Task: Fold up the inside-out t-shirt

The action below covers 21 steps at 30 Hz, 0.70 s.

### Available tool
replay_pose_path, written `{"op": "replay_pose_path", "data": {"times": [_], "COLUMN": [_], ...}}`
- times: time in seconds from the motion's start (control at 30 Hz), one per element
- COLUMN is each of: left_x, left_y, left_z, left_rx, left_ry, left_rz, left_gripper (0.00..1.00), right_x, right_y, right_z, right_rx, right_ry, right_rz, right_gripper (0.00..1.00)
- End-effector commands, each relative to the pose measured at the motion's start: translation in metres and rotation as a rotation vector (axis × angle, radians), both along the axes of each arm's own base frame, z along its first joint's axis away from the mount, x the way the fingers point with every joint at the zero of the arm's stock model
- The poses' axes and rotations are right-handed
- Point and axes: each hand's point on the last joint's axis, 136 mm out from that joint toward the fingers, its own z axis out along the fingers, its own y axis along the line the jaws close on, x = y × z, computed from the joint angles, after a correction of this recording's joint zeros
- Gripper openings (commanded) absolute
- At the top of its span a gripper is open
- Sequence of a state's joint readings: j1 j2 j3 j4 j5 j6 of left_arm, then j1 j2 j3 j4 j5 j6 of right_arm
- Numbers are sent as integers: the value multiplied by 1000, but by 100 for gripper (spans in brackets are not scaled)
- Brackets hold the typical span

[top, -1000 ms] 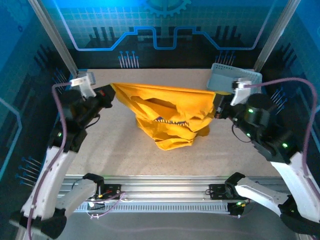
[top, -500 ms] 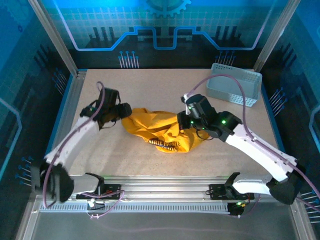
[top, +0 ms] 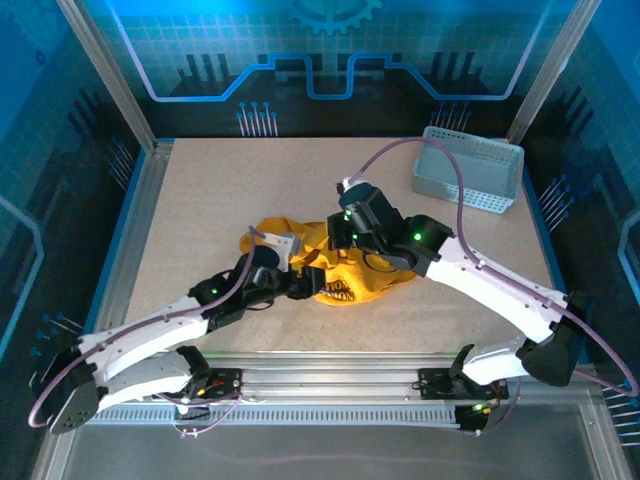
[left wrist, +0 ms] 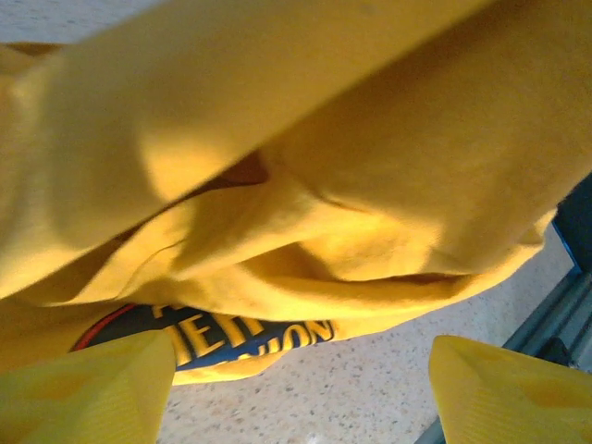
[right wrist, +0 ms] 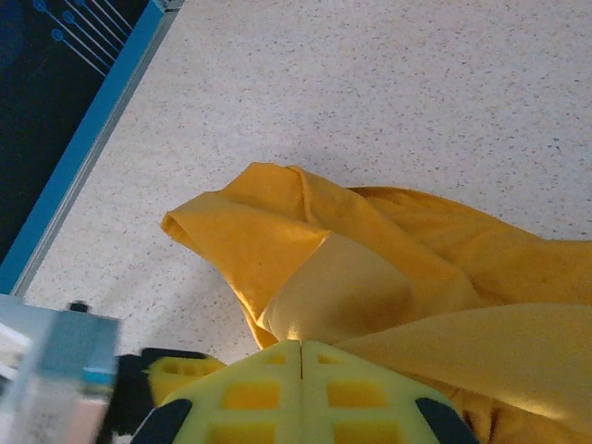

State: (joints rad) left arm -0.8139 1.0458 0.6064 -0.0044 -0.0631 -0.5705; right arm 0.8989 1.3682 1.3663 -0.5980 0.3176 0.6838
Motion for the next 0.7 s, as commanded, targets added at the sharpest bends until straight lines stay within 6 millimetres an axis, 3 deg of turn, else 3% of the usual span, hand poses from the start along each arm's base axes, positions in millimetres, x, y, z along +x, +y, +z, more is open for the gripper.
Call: {"op": "replay_pose_path", "data": {"times": [0.0,0.2,0.33,0.5,0.6,0.67], "left_x": [17,32,39,36,28,22], "left_y": [-21,-38,-42,-37,-27,-20], "left_z": [40,37,21,2,-1,-1], "left_rx": [-109,-140,-113,-33,-2,21], "left_ry": [-125,-107,-70,-60,-78,-93], "left_rz": [-7,4,24,11,-1,-12], "left_gripper": [75,73,54,12,0,0], "right_x": [0,-3,-4,4,16,21], "right_y": [11,8,5,-22,-53,-68], "right_z": [14,15,18,23,28,36], "right_rx": [50,62,60,48,58,71], "right_ry": [-29,-43,-50,-65,-65,-88], "right_rz": [-24,-39,-48,-144,-230,-261], "right_gripper": [0,0,0,0,0,0]}}
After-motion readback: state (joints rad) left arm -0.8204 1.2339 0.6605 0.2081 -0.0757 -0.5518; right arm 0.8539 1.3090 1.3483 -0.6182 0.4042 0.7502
